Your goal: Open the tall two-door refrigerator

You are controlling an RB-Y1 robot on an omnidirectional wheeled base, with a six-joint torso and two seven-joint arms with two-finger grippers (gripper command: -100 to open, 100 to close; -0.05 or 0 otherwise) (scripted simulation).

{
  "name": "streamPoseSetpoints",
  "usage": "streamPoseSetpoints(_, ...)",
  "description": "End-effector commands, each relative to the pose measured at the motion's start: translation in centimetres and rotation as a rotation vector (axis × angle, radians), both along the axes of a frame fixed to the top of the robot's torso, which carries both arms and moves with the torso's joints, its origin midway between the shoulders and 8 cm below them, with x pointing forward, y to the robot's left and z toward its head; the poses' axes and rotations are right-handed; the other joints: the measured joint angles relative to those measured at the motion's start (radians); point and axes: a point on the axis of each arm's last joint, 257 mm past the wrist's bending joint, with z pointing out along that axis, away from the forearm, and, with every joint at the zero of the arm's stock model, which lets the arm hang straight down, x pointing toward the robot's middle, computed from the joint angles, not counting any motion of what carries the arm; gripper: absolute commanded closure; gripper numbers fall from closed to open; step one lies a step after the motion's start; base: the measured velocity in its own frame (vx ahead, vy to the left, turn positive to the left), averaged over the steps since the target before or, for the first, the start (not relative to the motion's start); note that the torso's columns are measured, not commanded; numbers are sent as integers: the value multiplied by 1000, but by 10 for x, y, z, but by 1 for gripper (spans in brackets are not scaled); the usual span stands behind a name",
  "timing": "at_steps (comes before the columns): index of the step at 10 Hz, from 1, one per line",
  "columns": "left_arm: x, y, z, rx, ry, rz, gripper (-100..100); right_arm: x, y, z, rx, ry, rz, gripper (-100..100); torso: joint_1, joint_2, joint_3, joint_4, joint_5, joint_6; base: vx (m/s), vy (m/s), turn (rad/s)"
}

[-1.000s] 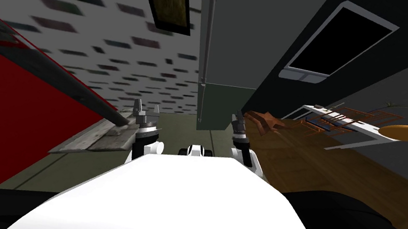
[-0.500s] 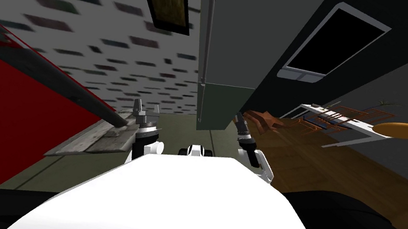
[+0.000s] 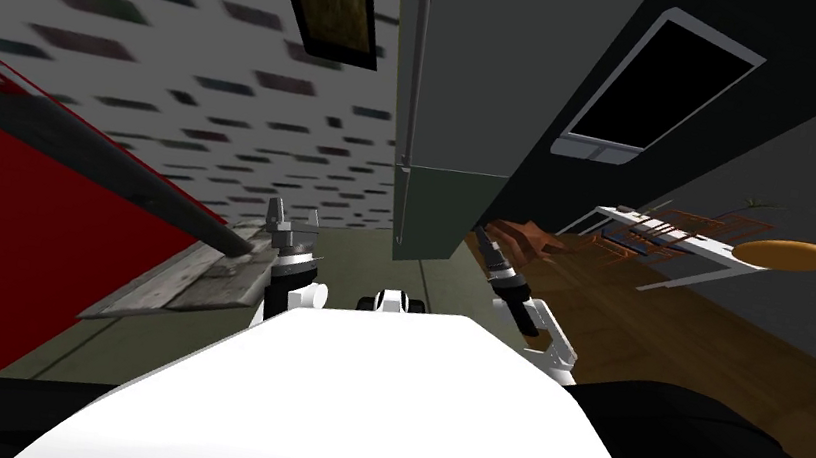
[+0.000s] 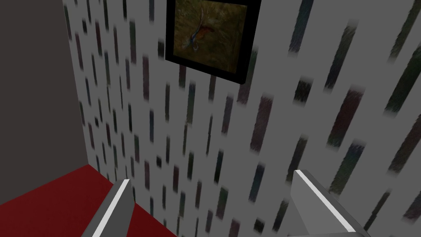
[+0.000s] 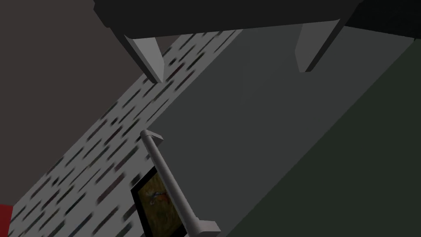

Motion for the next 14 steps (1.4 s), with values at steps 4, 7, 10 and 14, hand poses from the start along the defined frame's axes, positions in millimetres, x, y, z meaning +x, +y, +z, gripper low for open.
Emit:
streamPoseSetpoints(4, 0, 0, 0, 0, 0, 0, 0, 3, -23, 3, -291, 6, -8, -100, 0, 0, 0, 0, 0, 0, 4, 21, -25)
streamPoseSetpoints(7, 0, 0, 0, 0, 0, 0, 0, 6, -34, 7, -431, 7, -9, -100, 0, 0, 0, 0, 0, 0, 4, 26, -26)
streamPoseSetpoints(10, 0, 0, 0, 0, 0, 0, 0, 8, -46, 13, -570, 5, -13, -100, 0, 0, 0, 0, 0, 0, 7, 22, -27)
streamPoseSetpoints(14, 0, 0, 0, 0, 0, 0, 0, 15, -73, 30, -833, -2, -31, -100, 1, 0, 0, 0, 0, 0, 16, 37, -42)
